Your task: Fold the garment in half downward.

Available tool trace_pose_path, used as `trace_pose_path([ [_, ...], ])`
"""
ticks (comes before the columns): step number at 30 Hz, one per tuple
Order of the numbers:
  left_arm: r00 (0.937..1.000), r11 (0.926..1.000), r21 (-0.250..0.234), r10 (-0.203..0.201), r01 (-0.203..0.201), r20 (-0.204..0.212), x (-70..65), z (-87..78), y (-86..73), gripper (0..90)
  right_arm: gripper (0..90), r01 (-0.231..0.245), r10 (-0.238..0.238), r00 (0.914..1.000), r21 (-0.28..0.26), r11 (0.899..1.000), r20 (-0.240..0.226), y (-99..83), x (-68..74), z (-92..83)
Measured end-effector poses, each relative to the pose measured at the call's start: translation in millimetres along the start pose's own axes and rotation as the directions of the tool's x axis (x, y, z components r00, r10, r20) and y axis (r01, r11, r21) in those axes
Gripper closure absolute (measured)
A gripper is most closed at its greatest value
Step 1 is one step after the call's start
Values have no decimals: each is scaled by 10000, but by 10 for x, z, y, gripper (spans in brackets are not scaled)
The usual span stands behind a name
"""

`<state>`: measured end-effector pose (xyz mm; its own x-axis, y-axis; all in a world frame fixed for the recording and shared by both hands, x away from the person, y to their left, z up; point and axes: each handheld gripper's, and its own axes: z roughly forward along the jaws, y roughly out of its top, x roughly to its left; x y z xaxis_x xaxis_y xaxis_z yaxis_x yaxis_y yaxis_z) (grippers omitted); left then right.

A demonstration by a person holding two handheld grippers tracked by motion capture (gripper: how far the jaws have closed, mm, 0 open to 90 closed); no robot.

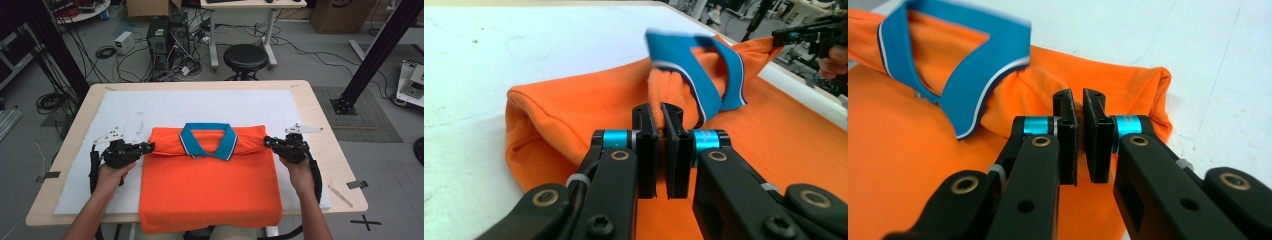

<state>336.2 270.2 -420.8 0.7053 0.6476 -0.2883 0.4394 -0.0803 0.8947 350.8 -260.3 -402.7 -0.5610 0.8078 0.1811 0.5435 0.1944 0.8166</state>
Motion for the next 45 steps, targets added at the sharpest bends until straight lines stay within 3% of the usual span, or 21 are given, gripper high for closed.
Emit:
trace_pose_path([
  [11, 9977, 9986, -87, 523, -520, 423, -203, -252, -216, 853, 862, 700, -703, 9971, -115, 9975, -280, -181, 236, -367],
  [15, 9927, 9965, 115, 820, -833, 889, -356, -345, -274, 853, 862, 722, -727, 9964, -140, 9973, -435, -279, 301, -477],
  [25, 9870, 9916, 660, 1027, -1114, 1239, -497, -483, -419, 852, 861, 878, -875, 9943, 15, 9961, -602, -456, 395, -706],
  [30, 9858, 9929, 684, 872, -978, 1433, -507, -499, -456, 822, 848, 838, -821, 9941, 209, 9963, -707, -531, 423, -750],
  [31, 9915, 9970, 545, 473, -542, 1214, -482, -473, -401, 576, 687, 683, -666, 9947, 192, 9975, -787, -529, 415, -721],
  [32, 9915, 9970, 545, 473, -542, 1214, -482, -473, -401, 503, 687, 683, -666, 9947, 192, 9975, -787, -529, 415, -721],
  [33, 9951, 9981, 458, 376, -420, 918, -468, -469, -364, 448, 595, 411, -414, 9957, -56, 9991, -830, -506, 396, -700],
  [34, 9976, 9989, 255, 380, -395, 580, -452, -462, -327, 448, 595, 411, -414, 9957, -56, 9991, -830, -506, 396, -700],
  [35, 9988, 9992, 118, 380, -384, 308, -431, -450, -287, 405, 518, 183, -202, 9981, -330, 9993, -586, -465, 362, -666],
  [36, 9993, 9994, -52, 336, -337, -191, -364, -401, -208, 390, 510, 85, -98, 9992, -355, 9993, -381, -441, 339, -633],
  [37, 9993, 9994, -52, 336, -337, -191, -364, -401, -208, 377, 503, 67, -72, 9998, -312, 9995, -179, -415, 314, -592],
  [38, 9974, 9999, 7, 143, -143, -709, -270, -321, -135, 365, 487, 80, -78, 9999, -239, 9997, 115, -388, 291, -544],
  [39, 9974, 9999, 7, 143, -143, -709, -270, -321, -135, 357, 487, 80, -78, 9999, -239, 9997, 115, -388, 291, -544],
  [41, 9937, 9999, 115, 3, 10, -1118, -165, -221, -75, 349, 447, -116, 122, 9962, -67, 9999, 867, -305, 196, -376],
  [42, 9884, 9997, 202, -133, 165, -1513, -64, -112, -34, 348, 428, -239, 240, 9942, -29, 9997, 1048, -278, 156, -316],
  [45, 9832, 9984, 376, -350, 424, -1792, 41, -7, 2, 327, 398, -518, 481, 9888, 226, 9984, 1410, -211, 30, -124],
])
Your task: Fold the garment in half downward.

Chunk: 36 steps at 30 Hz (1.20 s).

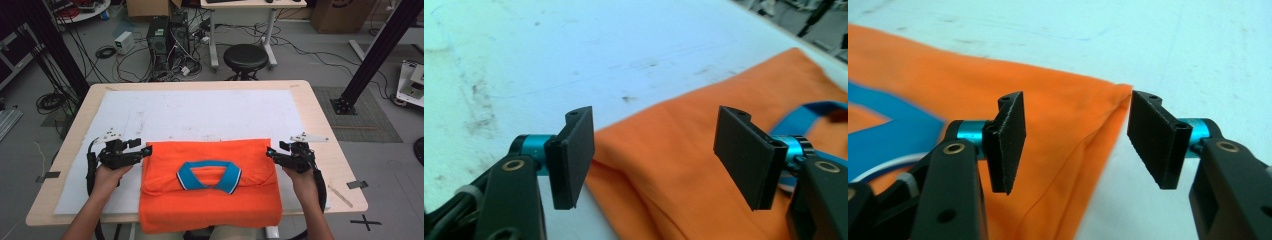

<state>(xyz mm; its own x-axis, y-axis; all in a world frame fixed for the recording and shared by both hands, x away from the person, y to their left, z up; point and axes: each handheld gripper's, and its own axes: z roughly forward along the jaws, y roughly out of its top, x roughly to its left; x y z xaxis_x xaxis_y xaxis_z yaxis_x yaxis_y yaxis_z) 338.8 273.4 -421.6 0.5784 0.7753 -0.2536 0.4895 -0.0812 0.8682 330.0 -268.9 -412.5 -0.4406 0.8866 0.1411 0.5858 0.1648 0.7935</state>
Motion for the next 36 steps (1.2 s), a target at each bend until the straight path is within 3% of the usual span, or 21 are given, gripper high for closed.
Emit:
trace_pose_path([
  [1, 9995, 9997, 202, -116, 122, -287, 70, 104, 40, 321, 381, -49, 48, 10000, 128, 9999, 83, 23, -22, 70],
  [3, 9993, 9992, 331, -204, 214, -298, 106, 156, 58, 318, 371, -77, 73, 9999, 276, 9996, 135, 47, -40, 138],
  [4, 9988, 9987, 439, -259, 277, -409, 141, 208, 67, 318, 339, -41, 30, 9998, 542, 9985, 207, 86, -73, 277],
  [7, 9936, 9921, 1069, -549, 655, -991, 223, 394, 94, 319, 313, -278, 251, 9993, 1014, 9945, 277, 116, -118, 447],
  [11, 9923, 9886, 1364, -487, 642, -1137, 229, 492, 83, 319, 277, -359, 312, 9987, 1212, 9920, 406, 120, -135, 553],
  [15, 9917, 9804, 1939, -92, 342, -1286, 208, 576, 20, 358, 280, -416, 347, 9982, 1479, 9881, 493, 109, -159, 617],
  [17, 9890, 9818, 1895, 132, 152, -1475, 188, 575, 4, 461, 455, -385, 306, 9983, 1698, 9847, 489, 103, -185, 632],
  [19, 9908, 9812, 1927, 200, 63, -1342, 193, 554, 4, 672, 637, -356, 297, 9989, 1692, 9849, 374, 109, -202, 625],
  [20, 9937, 9818, 1897, 297, -87, -1084, 197, 545, -9, 762, 700, -345, 312, 9993, 1692, 9850, 222, 110, -213, 631],
  [21, 9935, 9834, 1815, 267, -61, -1110, 187, 548, -5, 798, 789, -262, 256, 9997, 1718, 9848, 61, 112, -218, 632],
  [22, 9942, 9859, 1670, 241, -63, -1046, 184, 548, 3, 815, 821, -226, 239, 9997, 1632, 9863, -61, 115, -213, 623],
  [25, 9968, 9909, 1337, -56, 163, -803, 225, 531, 65, 826, 836, -159, 195, 9995, 1315, 9912, -257, 129, -219, 574],
  [29, 9983, 9910, 1276, -338, 396, -470, 331, 544, 188, 827, 838, -358, 380, 9990, 866, 9956, -239, 152, -250, 533],
  [34, 9968, 9932, 970, -599, 648, -531, 396, 610, 226, 827, 838, -277, 273, 9996, 651, 9975, 67, 308, -267, 610],
  [36, 9962, 9938, 938, -535, 598, -687, 400, 614, 198, 827, 838, -35, 15, 9997, 792, 9969, 247, 348, -247, 629],
])
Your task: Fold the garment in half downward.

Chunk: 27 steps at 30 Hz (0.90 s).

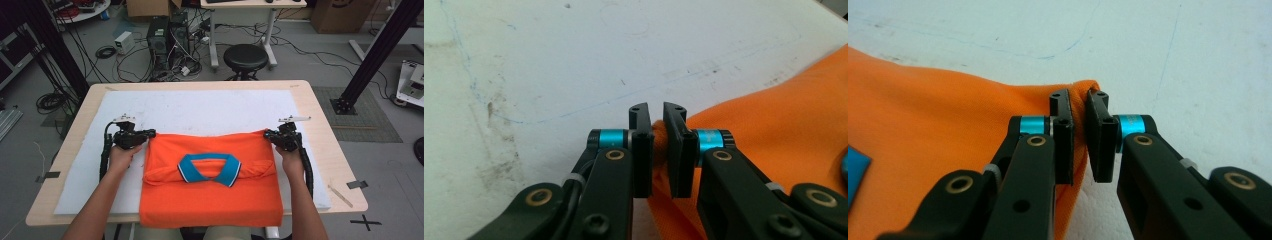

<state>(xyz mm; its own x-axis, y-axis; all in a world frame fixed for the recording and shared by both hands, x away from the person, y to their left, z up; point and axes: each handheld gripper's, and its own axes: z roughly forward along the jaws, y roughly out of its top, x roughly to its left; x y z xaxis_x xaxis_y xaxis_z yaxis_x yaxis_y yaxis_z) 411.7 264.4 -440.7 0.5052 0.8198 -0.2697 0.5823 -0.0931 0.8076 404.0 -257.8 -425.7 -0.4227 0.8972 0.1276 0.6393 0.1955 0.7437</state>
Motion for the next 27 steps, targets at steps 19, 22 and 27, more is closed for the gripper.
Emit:
trace_pose_path([
  [19, 9990, 9937, -1117, 51, -101, -447, -139, -128, 110, 826, 837, 340, -326, 9991, -528, 9980, 276, 204, 129, -83],
  [22, 9987, 9932, -1165, -51, -9, -508, -75, -105, 147, 826, 837, 254, -233, 9992, -633, 9977, 338, 266, 94, -29],
  [27, 9984, 9913, -1313, 8, -83, -570, -4, -22, 279, 826, 837, 226, -199, 9984, -530, 9983, 520, 414, 14, 117],
])
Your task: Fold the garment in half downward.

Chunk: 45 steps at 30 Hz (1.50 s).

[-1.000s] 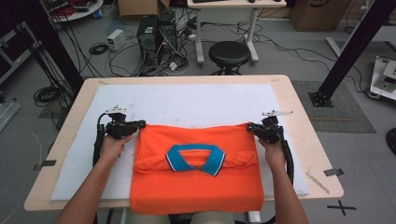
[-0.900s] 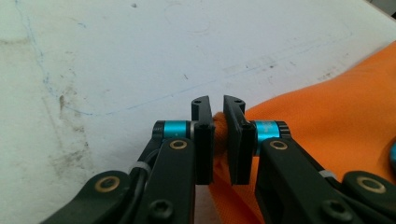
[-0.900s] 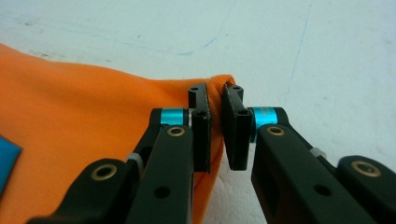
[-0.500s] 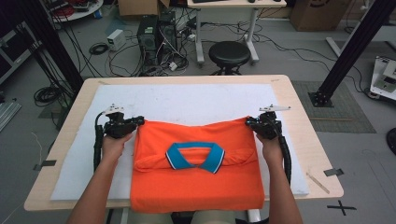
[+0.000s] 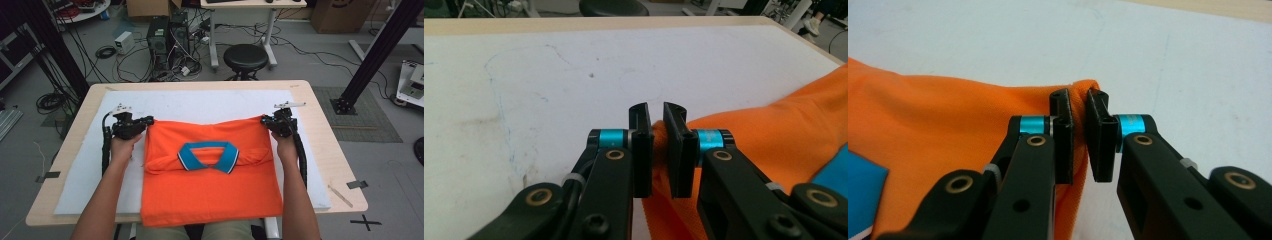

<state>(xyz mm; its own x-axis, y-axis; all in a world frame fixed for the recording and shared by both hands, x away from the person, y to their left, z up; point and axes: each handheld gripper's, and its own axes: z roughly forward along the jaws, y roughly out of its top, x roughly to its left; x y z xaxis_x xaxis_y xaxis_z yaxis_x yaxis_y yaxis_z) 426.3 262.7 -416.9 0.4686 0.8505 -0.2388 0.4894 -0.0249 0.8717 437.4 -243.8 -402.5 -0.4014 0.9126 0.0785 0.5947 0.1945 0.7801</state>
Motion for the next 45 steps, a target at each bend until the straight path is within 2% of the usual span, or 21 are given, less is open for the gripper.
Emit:
trace_pose_path([
  [2, 10000, 9999, 157, 74, -74, -21, 30, 121, 72, 826, 837, -171, 170, 9998, 62, 9998, 100, 26, -41, 72],
  [8, 9999, 9998, 178, 109, -109, -31, 82, 297, 144, 825, 837, -379, 370, 9983, 207, 9991, 441, -6, -140, 237],
  [10, 9997, 9997, -92, 218, -219, -123, 100, 362, 149, 824, 837, -736, 731, 9950, 38, 9973, 675, -22, -202, 309],
  [11, 9996, 9997, 35, 223, -222, -163, 138, 435, 121, 824, 836, -833, 830, 9939, 21, 9965, 731, -29, -217, 333],
  [14, 9997, 9993, 341, 182, -176, -171, 170, 501, 102, 824, 836, -895, 884, 9932, 103, 9959, 759, -43, -227, 384],
  [16, 9997, 9995, 271, 186, -181, -187, 167, 535, 88, 817, 836, -694, 662, 9922, 270, 9972, 1057, -56, -190, 424],
  [18, 9996, 9994, 280, 198, -192, -214, 166, 533, 87, 805, 835, -624, 584, 9920, 326, 9975, 1118, -57, -184, 427],
  [20, 9997, 9999, 134, -20, 23, -248, 169, 505, 86, 706, 825, -608, 572, 9925, 303, 9977, 1078, -54, -185, 412],
  [21, 9992, 9996, -4, -267, 267, -289, 180, 450, 86, 572, 692, -706, 673, 9914, 251, 9972, 1119, -48, -175, 382],
  [22, 9992, 9996, -4, -267, 267, -289, 180, 450, 86, 543, 634, -785, 756, 9899, 200, 9967, 1197, -46, -170, 368],
  [23, 9991, 9994, -66, -330, 328, -259, 184, 415, 83, 516, 594, -924, 904, 9878, 101, 9957, 1272, -47, -170, 340],
  [25, 9994, 9993, -155, -334, 333, -73, 178, 340, 75, 497, 579, -1074, 1066, 9867, -4, 9942, 1226, -53, -176, 307],
  [27, 9995, 9989, -347, -306, 306, 7, 162, 281, 63, 491, 530, -1243, 1284, 9834, -398, 9915, 1279, -79, -176, 196],
  [30, 9989, 9987, -412, -274, 291, 393, 129, 188, 25, 505, 506, -1263, 1308, 9854, -468, 9909, 1094, -123, -170, 79],
  [31, 9983, 9990, -372, -232, 252, 537, 114, 159, 3, 514, 495, -1325, 1363, 9867, -472, 9901, 885, -145, -168, 43],
  [34, 9964, 9997, -179, -127, 143, 835, 50, 75, -78, 513, 483, -1293, 1329, 9882, -508, 9903, 759, -194, -154, -33],
  [36, 9913, 9997, -195, -121, 148, 1307, -36, -13, -155, 500, 477, -1297, 1321, 9900, -499, 9903, 500, -272, -120, -136],
  [38, 9893, 9998, -185, -32, 59, 1457, -84, -44, -189, 492, 477, -1285, 1305, 9908, -515, 9904, 360, -301, -103, -168],
  [40, 9845, 9998, 4, 171, -175, 1744, -167, -88, -243, 459, 477, -1183, 1169, 9928, -593, 9912, -257, -378, -43, -260],
  [42, 9801, 9988, 193, 414, -460, 1939, -245, -119, -290, 447, 480, -1161, 1137, 9926, -599, 9914, -432, -393, -28, -276],
  [45, 9746, 9944, 720, 607, -779, 2157, -375, -187, -408, 427, 517, -710, 669, 9872, -236, 9972, -1445, -455, 75, -303],
])
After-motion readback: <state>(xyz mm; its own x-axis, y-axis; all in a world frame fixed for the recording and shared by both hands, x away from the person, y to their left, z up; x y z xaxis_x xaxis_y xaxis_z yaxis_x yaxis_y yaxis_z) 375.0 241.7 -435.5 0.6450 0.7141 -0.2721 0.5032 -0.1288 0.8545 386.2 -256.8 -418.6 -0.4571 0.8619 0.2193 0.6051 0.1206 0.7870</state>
